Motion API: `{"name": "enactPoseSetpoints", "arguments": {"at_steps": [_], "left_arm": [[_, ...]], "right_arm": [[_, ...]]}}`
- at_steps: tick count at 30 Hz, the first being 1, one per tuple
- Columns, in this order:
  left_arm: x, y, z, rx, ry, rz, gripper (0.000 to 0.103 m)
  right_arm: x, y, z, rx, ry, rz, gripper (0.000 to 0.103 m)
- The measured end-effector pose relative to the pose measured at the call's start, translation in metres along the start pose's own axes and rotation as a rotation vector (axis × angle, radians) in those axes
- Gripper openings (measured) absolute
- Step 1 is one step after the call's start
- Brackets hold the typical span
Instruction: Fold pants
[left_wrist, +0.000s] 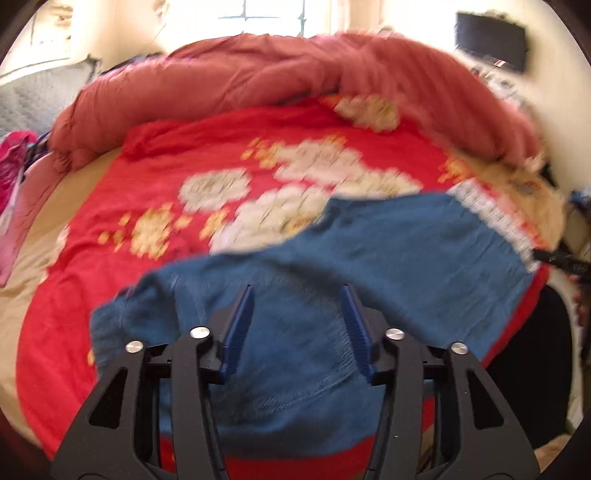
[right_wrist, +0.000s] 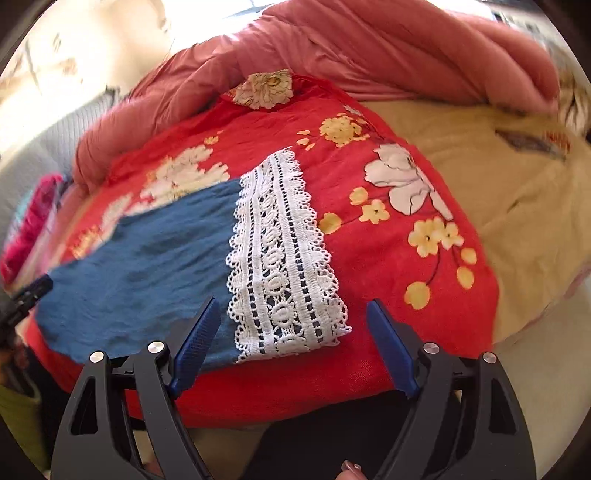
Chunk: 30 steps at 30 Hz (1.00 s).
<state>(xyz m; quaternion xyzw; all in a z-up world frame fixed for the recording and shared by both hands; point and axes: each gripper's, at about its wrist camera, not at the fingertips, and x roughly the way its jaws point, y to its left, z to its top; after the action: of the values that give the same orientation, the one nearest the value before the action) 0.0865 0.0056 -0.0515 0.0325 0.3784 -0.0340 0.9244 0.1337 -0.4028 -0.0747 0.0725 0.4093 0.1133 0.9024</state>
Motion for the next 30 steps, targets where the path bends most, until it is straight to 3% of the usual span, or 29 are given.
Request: {"name": "enactPoseSetpoints", "arguments": {"at_steps": [2,3,5,9,11,14,17,19,22,26,30], "left_arm": [[0.014,0.013,-0.01,-0.016,0.087,0.22,0.051],[0.018,0.022,-0.012,-0.057,0.112,0.245,0.052],[0.021,0.037,-0.012,-0.13,0.14,0.187,0.052],[0.027,0.029,-0.012,-0.087,0.157,0.23,0.052],[0.021,0.028,-0.011,-0.09,0.129,0.218,0.053],[-0.009,0.016,-0.007,-0.097,0.013,0.074,0.054],[-0.022,-0.01,-0.013,-0.052,-0.022,-0.041,0.055],[-0.016,-0.025,-0.023,-0.007,0.014,-0.065,0.055],[-0.003,-0.026,-0.036,-0.009,0.102,-0.022,0.056],[0.003,-0.011,-0.046,-0.08,0.173,-0.018,0.056],[0.004,-0.006,-0.05,-0.1,0.185,-0.024,0.056]], "right_arm": [[0.004,0.003,-0.003,-0.04,0.02,-0.069,0.08],[0.007,0.002,-0.005,-0.05,0.032,-0.094,0.08],[0.014,-0.005,-0.009,-0.029,0.06,-0.094,0.08],[0.013,-0.009,-0.011,-0.019,0.059,-0.088,0.08],[0.006,-0.008,-0.01,-0.017,0.037,-0.083,0.08],[-0.015,0.003,-0.005,-0.046,-0.049,-0.04,0.08],[-0.024,0.029,-0.001,-0.103,-0.086,0.036,0.08],[-0.017,0.051,-0.001,-0.167,-0.074,0.063,0.08],[-0.002,0.07,-0.007,-0.219,-0.034,0.071,0.08],[0.021,0.056,-0.016,-0.169,0.073,0.046,0.08],[0.017,0.041,-0.018,-0.124,0.073,0.104,0.08]]}}
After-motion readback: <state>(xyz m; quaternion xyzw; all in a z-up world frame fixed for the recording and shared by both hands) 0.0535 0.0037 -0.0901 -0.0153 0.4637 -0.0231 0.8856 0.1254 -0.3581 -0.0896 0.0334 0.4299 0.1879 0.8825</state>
